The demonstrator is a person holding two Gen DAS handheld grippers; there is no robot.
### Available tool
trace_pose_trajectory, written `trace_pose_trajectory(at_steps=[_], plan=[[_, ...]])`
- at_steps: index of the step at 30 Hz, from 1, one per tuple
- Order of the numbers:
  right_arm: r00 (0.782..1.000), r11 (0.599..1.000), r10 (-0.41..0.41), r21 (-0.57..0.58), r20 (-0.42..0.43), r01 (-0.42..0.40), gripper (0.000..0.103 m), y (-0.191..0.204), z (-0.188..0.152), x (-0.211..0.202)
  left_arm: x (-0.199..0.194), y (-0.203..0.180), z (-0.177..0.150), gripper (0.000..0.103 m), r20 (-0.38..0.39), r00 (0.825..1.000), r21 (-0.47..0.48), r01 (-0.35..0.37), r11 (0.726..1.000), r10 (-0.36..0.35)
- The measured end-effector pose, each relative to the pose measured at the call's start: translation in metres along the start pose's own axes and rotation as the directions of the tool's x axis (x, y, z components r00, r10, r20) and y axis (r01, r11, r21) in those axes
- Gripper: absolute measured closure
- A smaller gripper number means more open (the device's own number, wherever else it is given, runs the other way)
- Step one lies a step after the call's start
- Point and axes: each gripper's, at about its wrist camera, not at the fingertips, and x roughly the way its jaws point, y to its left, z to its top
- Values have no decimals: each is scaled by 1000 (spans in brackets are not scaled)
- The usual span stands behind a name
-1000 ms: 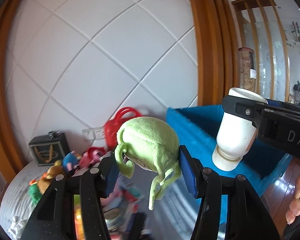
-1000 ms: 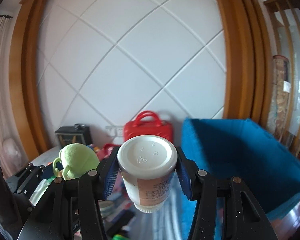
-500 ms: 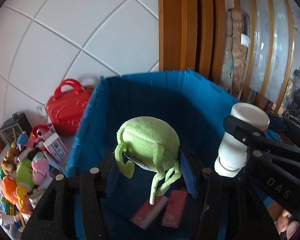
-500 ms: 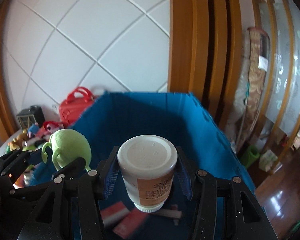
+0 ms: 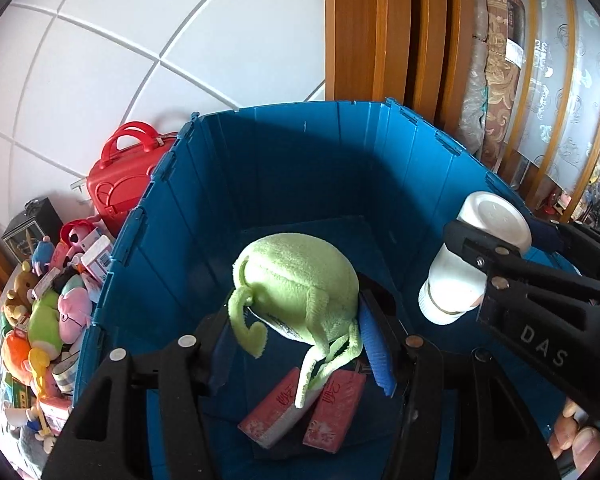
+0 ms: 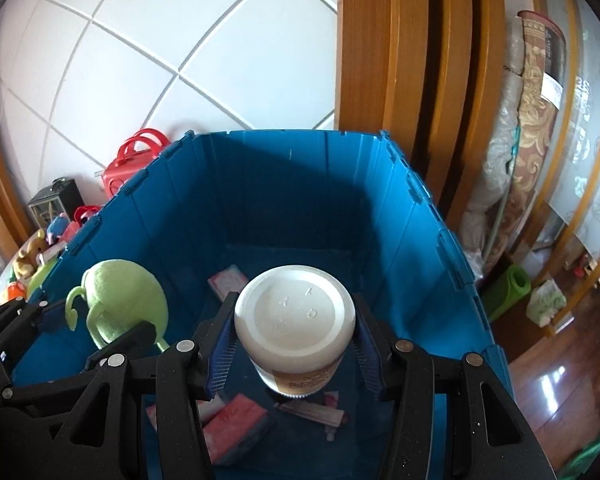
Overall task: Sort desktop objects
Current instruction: 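Open both tools to drop the frog and bottle into the crate, then move both tools back over the pile of items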
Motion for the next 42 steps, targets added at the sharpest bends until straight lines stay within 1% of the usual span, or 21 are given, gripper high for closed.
trace_pose_trajectory(at_steps=[3,7,8,10,12,13,15,17,22,25,27,30,32,33,35,36,37,39,40,42], plan=[[1000,1000,-9,-3,1,9,51,-3,4,1,2,2,2,45,-5,1000,-6,-5,1000,5],[1000,1000,-13,-16,21,14,49,-4,8,-3,2,4,4,33,-5,1000,-25,-10,1000,9],[999,1000,-13,-18,30,13,48,-4,9,-6,1,4,4,32,-3,1000,-28,-9,1000,9],[999,1000,-21,-19,45,22,41,-5,11,-10,1,5,3,30,-1,1000,-31,-5,1000,5],[998,999,-24,-19,65,25,25,-6,11,-16,0,5,2,28,3,1000,-31,-7,999,7],[997,999,-25,-19,76,26,21,-6,11,-19,-1,5,1,28,8,1000,-32,-7,999,8],[994,1000,-23,-17,105,25,6,-6,10,-27,-5,6,-1,28,19,1000,-35,-4,999,5],[990,999,-29,-14,139,31,0,-6,8,-38,-12,9,-3,27,37,999,-41,-7,999,9],[974,999,-39,21,224,35,0,-11,0,-69,-35,18,-14,24,106,994,-54,-17,998,23],[958,999,-44,43,284,34,0,-13,-8,-88,-53,26,-24,23,166,985,-66,-43,997,53],[948,999,-30,52,317,14,0,-11,-16,-99,-64,32,-31,23,203,977,-76,-52,996,67],[937,998,17,49,350,-36,0,-1,-27,-108,-81,46,-44,23,248,966,-85,-56,995,75],[928,997,59,31,367,-75,0,9,-33,-110,-90,59,-53,23,272,958,-96,-72,993,95],[925,996,78,19,371,-91,0,16,-35,-111,-94,66,-58,23,276,955,-108,-79,991,107],[921,993,117,-11,371,-121,0,31,-38,-109,-101,83,-67,23,282,953,-140,-69,988,107],[918,989,144,-35,371,-141,0,42,-39,-109,-104,91,-71,23,286,951,-161,-78,984,122],[915,987,162,-52,369,-154,0,51,-39,-108,-108,101,-77,23,290,945,-187,-100,977,152],[901,978,208,-83,380,-191,0,70,-39,-108,-113,119,-87,23,280,938,-214,-147,966,205],[888,971,239,-97,392,-218,0,80,-40,-109,-116,131,-94,23,271,932,-230,-179,957,240],[865,955,298,-128,404,-269,0,100,-41,-110,-121,151,-107,23,255,923,-260,-222,940,288]])
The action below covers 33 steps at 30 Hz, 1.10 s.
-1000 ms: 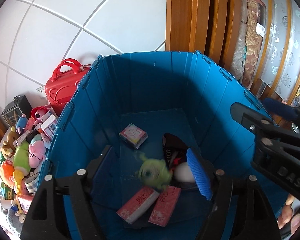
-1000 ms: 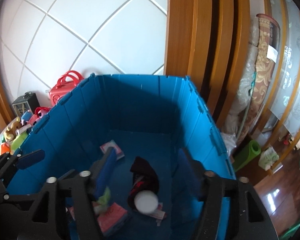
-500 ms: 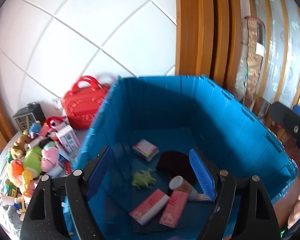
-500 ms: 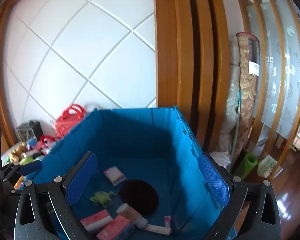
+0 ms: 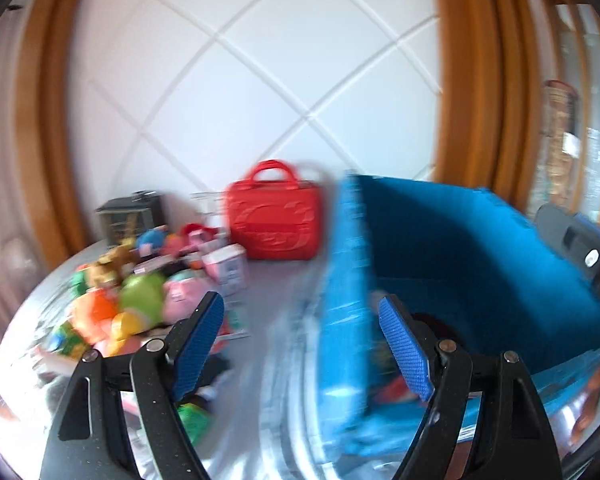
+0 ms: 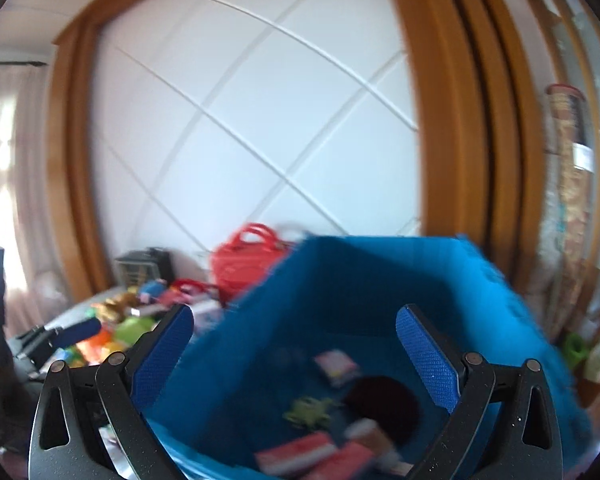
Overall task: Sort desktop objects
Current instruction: 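Move both tools back over the pile of items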
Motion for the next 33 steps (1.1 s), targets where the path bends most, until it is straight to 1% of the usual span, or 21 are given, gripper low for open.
trace_pose_trajectory(at_steps=[4,7,9,12,15,18,19,22,23,24,25,28,29,33], plan=[[994,993,104,-51,14,-104,0,50,0,14,-3,59,-14,23,-24,995,-46,-95,994,94],[982,980,187,-73,3,-187,0,91,-2,27,-6,109,-27,23,-47,984,-64,-174,983,171],[975,973,220,-67,-11,-221,0,119,-6,36,-7,145,-35,23,-66,976,-79,-214,974,209],[970,968,236,-73,-50,-240,0,157,-14,54,-5,203,-48,23,-92,961,-96,-271,958,262],[970,968,220,-97,-102,-230,0,194,-26,73,-2,255,-62,23,-127,946,-100,-312,945,299],[965,970,206,-92,-165,-223,0,226,-41,98,5,301,-78,23,-164,938,-101,-323,941,305],[962,972,201,-87,-186,-220,0,235,-48,105,8,311,-84,23,-173,938,-100,-321,942,301],[947,975,179,-78,-268,-206,0,264,-75,130,22,340,-107,23,-225,937,-76,-290,954,267],[938,979,157,-79,-309,-190,0,273,-87,140,28,347,-115,23,-244,935,-69,-282,957,257],[931,981,143,-79,-334,-179,0,275,-96,146,33,350,-123,23,-263,933,-66,-273,960,247],[920,982,132,-78,-369,-172,0,278,-107,153,41,354,-133,23,-291,928,-64,-262,963,233],[882,986,103,-72,-459,-152,0,284,-143,173,61,357,-159,23,-358,914,-81,-235,969,192],[863,986,98,-72,-495,-153,0,285,-155,180,69,356,-167,23,-377,909,-85,-225,971,177],[812,982,78,-97,-579,-163,0,288,-187,204,92,353,-188,23,-414,896,-111,-222,969,158]])
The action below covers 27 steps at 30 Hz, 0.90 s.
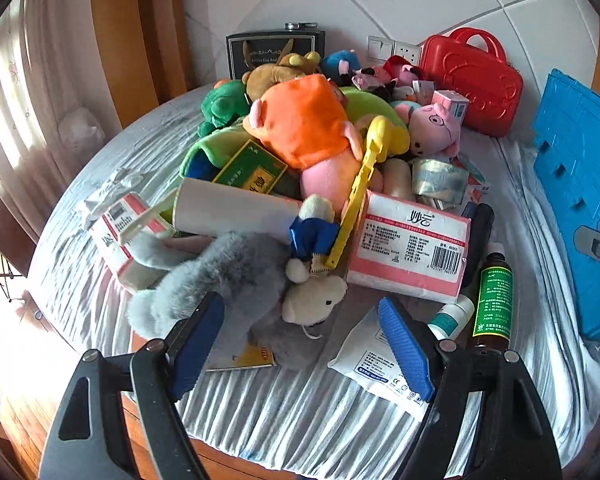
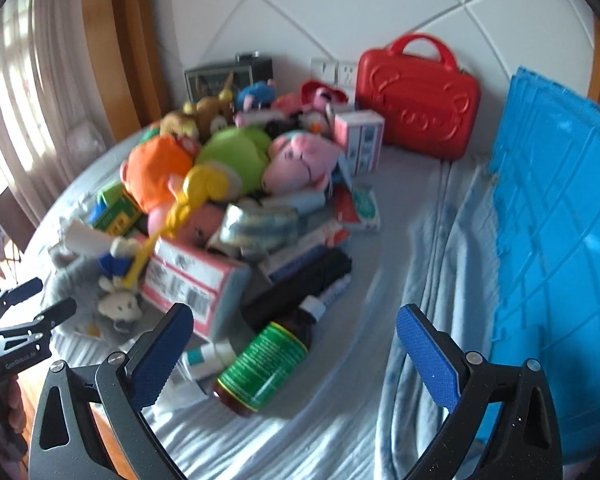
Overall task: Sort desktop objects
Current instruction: 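Move both tools back over the pile of items, then grasp the white plush bunny with the left tool while the right tool grasps the green-labelled brown bottle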
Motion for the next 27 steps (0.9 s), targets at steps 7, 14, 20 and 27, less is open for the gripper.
trace_pose_trajectory(at_steps=[7,14,20,27], plan=[[997,999,28,-18,-77,-30,0,-11,-2,43,50,-14,-3,27,-49,998,-40,-28,999,26],[989,999,-11,42,-150,18,0,-53,-4,88,94,-17,-9,45,-134,990,-65,-44,997,35],[979,999,-10,32,-202,17,0,-64,-8,103,100,-4,-2,51,-132,991,-149,-5,989,-14],[978,999,3,34,-209,4,0,-66,-4,109,87,-8,-4,57,-113,994,-108,-21,994,9]])
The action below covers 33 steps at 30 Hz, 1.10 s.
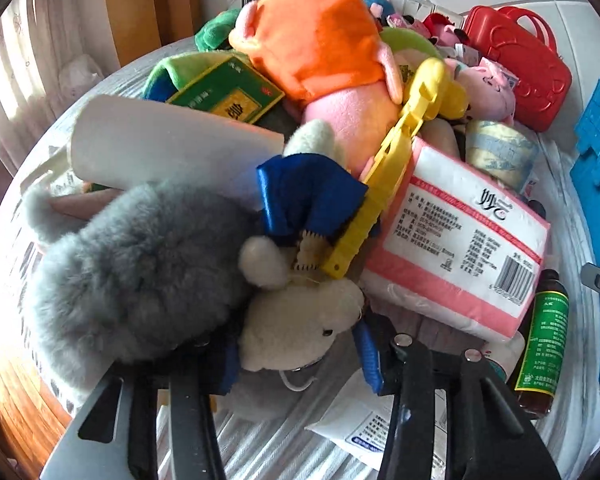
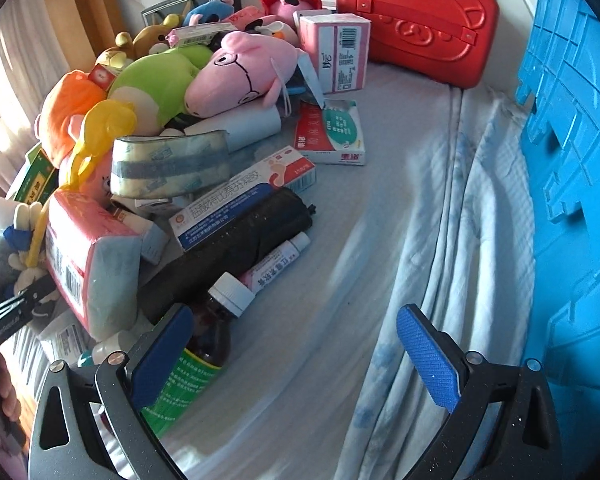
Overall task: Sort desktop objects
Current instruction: 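Grasp the white plush bunny with the left tool while the right tool grasps the green-labelled brown bottle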
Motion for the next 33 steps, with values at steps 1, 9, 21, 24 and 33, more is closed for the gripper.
trace_pose_trajectory(at_steps=[1,9,21,24,33], plan=[[1000,1000,-4,5,-3,4,0,-1,1,1,-6,0,0,58,14,1000,3,-1,1000,1],[1000,1000,12,23,21,-13,0,2,7,-4,-61,6,22,61,185,983,19,-26,999,22],[1000,999,-31,26,2,31,35,7,12,-2,-53,2,28,61,163,985,27,-56,998,51],[998,997,-40,66,-42,43,38,-6,7,9,-42,4,23,61,136,989,23,-60,998,56],[997,996,11,87,-78,-4,42,-6,4,15,-35,4,19,61,116,992,29,-55,998,51]])
